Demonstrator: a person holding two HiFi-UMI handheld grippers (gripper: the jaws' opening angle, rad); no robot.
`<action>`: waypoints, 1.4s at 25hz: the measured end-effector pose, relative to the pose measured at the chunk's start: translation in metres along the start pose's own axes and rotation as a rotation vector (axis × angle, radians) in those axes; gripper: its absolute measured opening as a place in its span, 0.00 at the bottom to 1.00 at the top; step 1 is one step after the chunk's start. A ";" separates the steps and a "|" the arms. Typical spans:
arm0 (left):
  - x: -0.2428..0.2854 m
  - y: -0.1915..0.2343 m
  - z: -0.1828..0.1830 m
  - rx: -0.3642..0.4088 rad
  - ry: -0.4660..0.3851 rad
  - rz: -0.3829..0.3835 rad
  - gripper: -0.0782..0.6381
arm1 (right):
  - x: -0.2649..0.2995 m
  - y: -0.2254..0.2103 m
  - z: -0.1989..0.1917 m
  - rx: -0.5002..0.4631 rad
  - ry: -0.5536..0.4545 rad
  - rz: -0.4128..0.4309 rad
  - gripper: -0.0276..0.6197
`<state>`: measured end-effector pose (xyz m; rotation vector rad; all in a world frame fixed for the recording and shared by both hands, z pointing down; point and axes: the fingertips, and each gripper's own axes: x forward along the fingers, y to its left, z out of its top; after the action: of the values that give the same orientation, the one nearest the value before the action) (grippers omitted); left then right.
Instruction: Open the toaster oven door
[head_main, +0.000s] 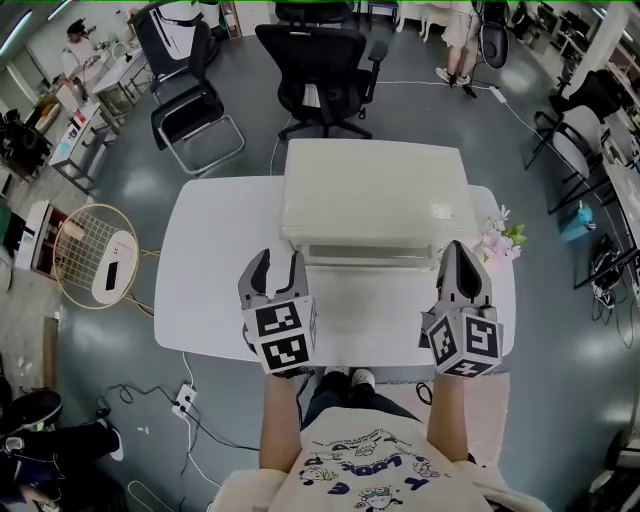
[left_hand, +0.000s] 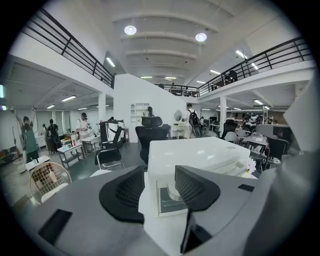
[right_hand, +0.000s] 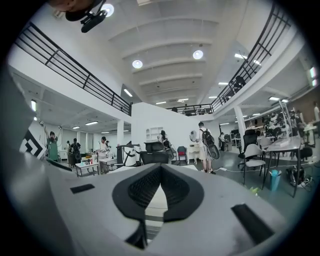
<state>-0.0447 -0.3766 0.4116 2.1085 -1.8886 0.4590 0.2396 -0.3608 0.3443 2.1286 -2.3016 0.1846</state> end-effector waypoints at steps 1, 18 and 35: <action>0.002 -0.001 -0.001 0.001 0.008 0.003 0.38 | 0.002 -0.001 0.000 0.001 0.003 0.002 0.04; 0.055 -0.022 -0.038 -0.020 0.217 -0.007 0.38 | 0.025 -0.021 -0.007 0.033 0.028 0.014 0.04; 0.078 -0.034 -0.051 -0.049 0.265 -0.001 0.27 | 0.037 -0.035 -0.014 0.045 0.046 0.010 0.04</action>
<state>-0.0058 -0.4230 0.4898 1.9108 -1.7301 0.6490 0.2699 -0.3985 0.3637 2.1099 -2.3058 0.2850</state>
